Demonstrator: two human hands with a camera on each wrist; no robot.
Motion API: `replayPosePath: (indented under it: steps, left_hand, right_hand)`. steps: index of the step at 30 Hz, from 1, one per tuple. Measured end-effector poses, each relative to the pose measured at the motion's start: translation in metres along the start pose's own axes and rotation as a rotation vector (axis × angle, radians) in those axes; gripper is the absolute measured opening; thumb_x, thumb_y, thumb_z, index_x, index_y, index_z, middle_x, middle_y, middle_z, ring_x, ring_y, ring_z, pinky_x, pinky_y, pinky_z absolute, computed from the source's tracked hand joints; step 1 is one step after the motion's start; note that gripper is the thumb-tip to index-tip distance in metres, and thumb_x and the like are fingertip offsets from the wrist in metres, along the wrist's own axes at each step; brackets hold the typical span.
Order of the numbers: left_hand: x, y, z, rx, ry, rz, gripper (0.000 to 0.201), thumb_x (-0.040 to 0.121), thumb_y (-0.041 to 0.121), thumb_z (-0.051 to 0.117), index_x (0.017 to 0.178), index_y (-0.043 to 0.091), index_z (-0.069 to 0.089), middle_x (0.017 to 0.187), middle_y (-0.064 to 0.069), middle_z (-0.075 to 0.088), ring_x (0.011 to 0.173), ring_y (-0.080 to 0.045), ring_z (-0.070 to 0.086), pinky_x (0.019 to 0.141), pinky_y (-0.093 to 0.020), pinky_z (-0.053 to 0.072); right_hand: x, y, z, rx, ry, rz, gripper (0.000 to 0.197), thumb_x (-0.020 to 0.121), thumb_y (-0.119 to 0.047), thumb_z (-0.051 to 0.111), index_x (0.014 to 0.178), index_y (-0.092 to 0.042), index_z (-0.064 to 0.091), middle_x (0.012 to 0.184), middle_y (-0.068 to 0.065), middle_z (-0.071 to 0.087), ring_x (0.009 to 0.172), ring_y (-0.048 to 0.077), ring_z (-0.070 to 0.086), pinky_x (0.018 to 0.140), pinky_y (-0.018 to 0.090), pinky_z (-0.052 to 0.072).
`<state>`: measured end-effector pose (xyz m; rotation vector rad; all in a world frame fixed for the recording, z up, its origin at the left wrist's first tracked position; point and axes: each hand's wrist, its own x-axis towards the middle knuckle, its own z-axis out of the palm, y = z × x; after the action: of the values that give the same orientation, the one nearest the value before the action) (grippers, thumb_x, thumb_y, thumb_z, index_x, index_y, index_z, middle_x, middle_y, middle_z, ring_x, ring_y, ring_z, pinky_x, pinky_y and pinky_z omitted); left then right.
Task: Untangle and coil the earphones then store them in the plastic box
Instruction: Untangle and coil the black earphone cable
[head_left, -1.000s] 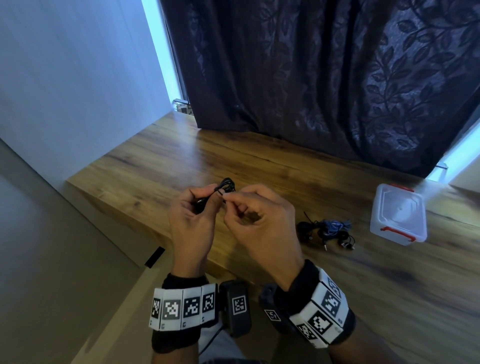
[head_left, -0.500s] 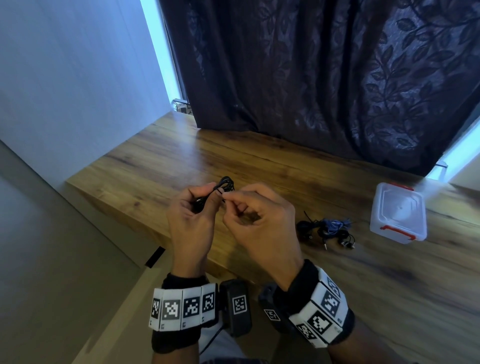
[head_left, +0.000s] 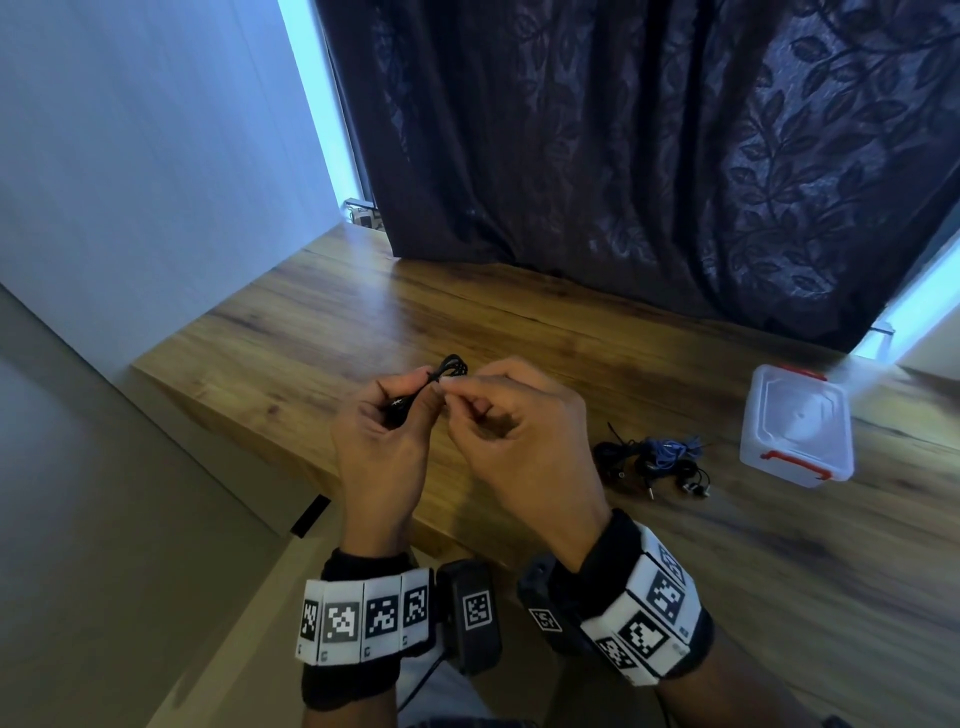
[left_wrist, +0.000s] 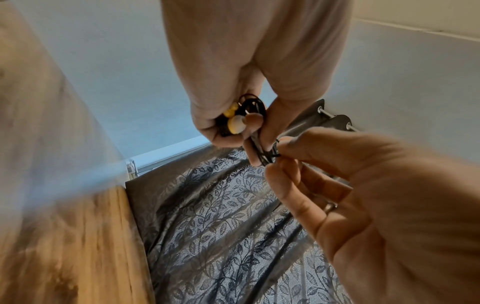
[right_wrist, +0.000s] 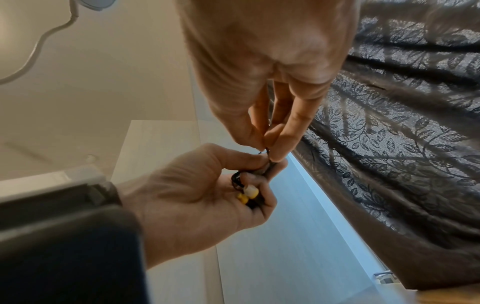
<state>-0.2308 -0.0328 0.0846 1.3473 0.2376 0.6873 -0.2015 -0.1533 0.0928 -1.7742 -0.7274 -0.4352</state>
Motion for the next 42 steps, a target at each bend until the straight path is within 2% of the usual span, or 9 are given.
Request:
replayPosePath:
  steps: [5, 9, 14, 16, 22, 26, 32, 39, 42]
  left_hand:
    - [0.002, -0.002, -0.002, 0.036, -0.01, 0.0, 0.013, 0.085, 0.0, 0.069, 0.095, 0.007, 0.07, 0.09, -0.007, 0.073, 0.081, -0.01, 0.069, 0.072, -0.022, 0.055]
    - [0.001, 0.0, -0.005, 0.073, -0.089, 0.033, 0.011, 0.084, 0.005, 0.07, 0.088, 0.016, 0.071, 0.083, 0.0, 0.074, 0.081, -0.012, 0.07, 0.073, -0.023, 0.055]
    - [0.0, 0.004, -0.008, 0.108, -0.143, 0.055, 0.009, 0.084, 0.013, 0.071, 0.085, 0.022, 0.071, 0.087, -0.005, 0.075, 0.087, -0.021, 0.072, 0.078, -0.031, 0.057]
    - [-0.001, 0.006, -0.007, 0.127, -0.176, 0.068, 0.015, 0.086, 0.009, 0.07, 0.084, 0.024, 0.071, 0.086, -0.002, 0.076, 0.086, -0.018, 0.073, 0.076, -0.027, 0.056]
    - [0.0, 0.002, -0.002, 0.219, -0.15, 0.049, 0.006, 0.087, 0.003, 0.07, 0.092, 0.005, 0.072, 0.082, 0.0, 0.076, 0.079, -0.007, 0.071, 0.069, -0.017, 0.053]
    - [0.001, -0.005, -0.002, 0.283, -0.111, 0.014, 0.008, 0.088, 0.006, 0.071, 0.095, 0.002, 0.071, 0.079, -0.001, 0.072, 0.072, -0.001, 0.067, 0.063, -0.012, 0.048]
    - [-0.001, -0.007, -0.006, 0.377, -0.24, -0.052, 0.008, 0.096, 0.006, 0.056, 0.102, 0.01, 0.06, 0.097, -0.004, 0.069, 0.088, -0.008, 0.065, 0.072, -0.022, 0.048]
    - [0.001, -0.006, -0.011, 0.318, -0.33, -0.161, 0.01, 0.097, 0.004, 0.05, 0.104, 0.008, 0.056, 0.094, -0.002, 0.062, 0.075, -0.008, 0.056, 0.068, -0.028, 0.042]
    - [0.001, -0.007, -0.011, 0.319, -0.351, -0.145, 0.017, 0.092, 0.022, 0.057, 0.104, 0.011, 0.056, 0.096, -0.004, 0.062, 0.079, -0.011, 0.058, 0.071, -0.032, 0.047]
  right_hand:
    - [0.003, -0.004, -0.002, -0.004, -0.049, -0.006, 0.014, 0.089, -0.002, 0.074, 0.101, -0.007, 0.079, 0.097, 0.002, 0.071, 0.082, 0.0, 0.063, 0.074, 0.006, 0.049]
    - [0.013, -0.007, -0.004, -0.043, -0.092, 0.042, 0.013, 0.09, -0.008, 0.073, 0.102, -0.012, 0.077, 0.096, -0.003, 0.069, 0.08, 0.008, 0.065, 0.073, 0.019, 0.056]
    - [0.032, -0.009, -0.011, -0.149, -0.341, 0.151, 0.034, 0.093, -0.016, 0.07, 0.127, -0.019, 0.065, 0.089, -0.014, 0.064, 0.083, 0.002, 0.061, 0.077, 0.012, 0.052]
    - [0.039, -0.009, -0.013, -0.204, -0.417, 0.14, 0.029, 0.094, -0.018, 0.069, 0.122, -0.021, 0.067, 0.093, -0.012, 0.062, 0.079, -0.002, 0.057, 0.075, 0.011, 0.048]
    - [0.035, -0.003, -0.013, -0.154, -0.369, 0.014, 0.014, 0.089, -0.001, 0.067, 0.09, -0.015, 0.065, 0.095, -0.005, 0.058, 0.088, 0.011, 0.054, 0.073, 0.029, 0.052]
    - [0.023, 0.001, -0.007, -0.195, -0.371, -0.01, 0.014, 0.092, 0.003, 0.061, 0.096, -0.011, 0.058, 0.099, 0.003, 0.059, 0.093, 0.018, 0.054, 0.076, 0.042, 0.052]
    - [0.022, 0.011, -0.005, -0.166, -0.379, 0.072, 0.019, 0.093, 0.0, 0.061, 0.102, -0.014, 0.053, 0.096, 0.004, 0.061, 0.085, 0.02, 0.06, 0.071, 0.045, 0.055]
    - [0.02, 0.013, -0.006, -0.163, -0.375, 0.08, 0.012, 0.095, -0.013, 0.055, 0.104, -0.019, 0.049, 0.09, 0.004, 0.062, 0.08, 0.022, 0.064, 0.066, 0.045, 0.057]
    - [0.017, 0.012, -0.004, -0.175, -0.361, 0.089, 0.011, 0.098, -0.014, 0.054, 0.105, -0.02, 0.047, 0.089, 0.003, 0.063, 0.078, 0.022, 0.066, 0.064, 0.045, 0.058]
